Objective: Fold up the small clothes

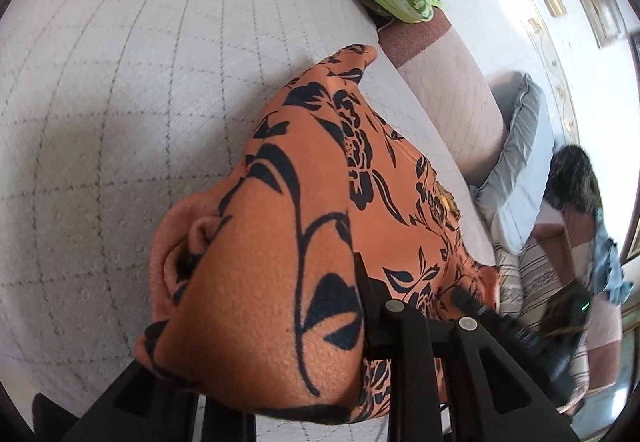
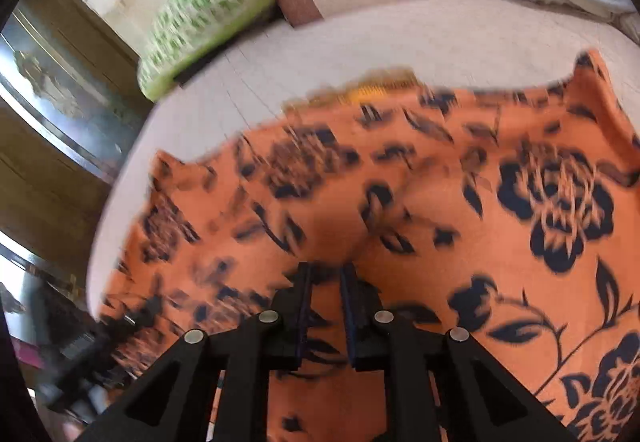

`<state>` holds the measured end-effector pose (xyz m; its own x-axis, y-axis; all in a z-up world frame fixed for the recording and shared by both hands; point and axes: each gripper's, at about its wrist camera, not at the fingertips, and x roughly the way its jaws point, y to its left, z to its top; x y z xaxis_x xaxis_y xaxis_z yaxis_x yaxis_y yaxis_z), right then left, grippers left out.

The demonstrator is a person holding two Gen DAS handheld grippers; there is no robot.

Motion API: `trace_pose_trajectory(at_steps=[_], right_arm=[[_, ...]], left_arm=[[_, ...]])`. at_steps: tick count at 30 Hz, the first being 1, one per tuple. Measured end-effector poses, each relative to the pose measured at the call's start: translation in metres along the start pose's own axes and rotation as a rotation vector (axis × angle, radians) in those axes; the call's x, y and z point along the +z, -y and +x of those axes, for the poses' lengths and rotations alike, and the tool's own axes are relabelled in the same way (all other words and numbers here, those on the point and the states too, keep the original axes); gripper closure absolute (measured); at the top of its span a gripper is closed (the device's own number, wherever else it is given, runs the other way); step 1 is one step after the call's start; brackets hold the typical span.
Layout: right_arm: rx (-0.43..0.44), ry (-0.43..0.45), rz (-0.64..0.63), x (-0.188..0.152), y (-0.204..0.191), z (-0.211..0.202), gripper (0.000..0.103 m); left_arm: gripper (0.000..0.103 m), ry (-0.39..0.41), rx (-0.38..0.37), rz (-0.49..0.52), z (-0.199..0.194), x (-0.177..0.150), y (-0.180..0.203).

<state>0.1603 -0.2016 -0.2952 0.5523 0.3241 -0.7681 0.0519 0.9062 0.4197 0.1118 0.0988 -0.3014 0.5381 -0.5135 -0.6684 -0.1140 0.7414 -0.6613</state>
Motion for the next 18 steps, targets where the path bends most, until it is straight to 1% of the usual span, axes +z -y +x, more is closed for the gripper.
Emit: trace_pose_trajectory(at_steps=[2,3,4,5,6,7,8,11,13,14,16,17,18], right_arm=[[-0.047,0.041,-0.003,0.009,-0.005,0.0,0.087],[-0.053,0.041,0.016,0.013,-0.003,0.004,0.085],[-0.054,0.011,0.053,0.016,0.005,0.017,0.085],[-0.058,-0.041,0.072,0.015,0.012,0.033,0.084],[-0.038,-0.055,0.076,0.012,0.017,0.043,0.084],[-0.01,-0.02,0.074,0.01,0.02,0.042,0.084],[0.006,-0.018,0.083,0.009,0.022,0.039,0.084],[0.011,-0.04,0.085,0.006,0.019,0.02,0.085],[0.06,-0.039,0.076,-0.002,0.019,0.005,0.085],[0.089,-0.027,0.073,-0.011,0.02,-0.008,0.085],[0.101,-0.004,0.027,-0.033,0.02,-0.029,0.085],[0.086,-0.016,-0.008,-0.047,0.022,-0.033,0.085],[0.066,-0.046,-0.033,-0.058,0.025,-0.032,0.085]], left_arm=[[0.078,-0.001,0.005,-0.003,0.0,-0.001,-0.001],[0.078,-0.004,0.006,-0.009,0.001,0.0,-0.001],[0.078,-0.009,0.01,-0.012,0.002,0.001,0.0],[0.078,-0.017,0.019,-0.008,0.003,0.002,0.001],[0.078,-0.025,0.029,-0.003,0.004,0.003,0.003],[0.078,-0.028,0.034,-0.006,0.005,0.004,0.004],[0.077,-0.032,0.039,-0.009,0.005,0.005,0.005],[0.077,-0.037,0.061,0.009,0.004,0.006,0.01],[0.077,-0.029,0.078,0.017,0.003,0.005,0.015],[0.077,-0.025,0.09,0.029,0.003,0.005,0.018],[0.077,-0.013,0.119,0.058,0.001,0.003,0.026],[0.078,-0.005,0.127,0.069,-0.001,0.003,0.029],[0.079,0.007,0.131,0.085,-0.003,0.002,0.035]])
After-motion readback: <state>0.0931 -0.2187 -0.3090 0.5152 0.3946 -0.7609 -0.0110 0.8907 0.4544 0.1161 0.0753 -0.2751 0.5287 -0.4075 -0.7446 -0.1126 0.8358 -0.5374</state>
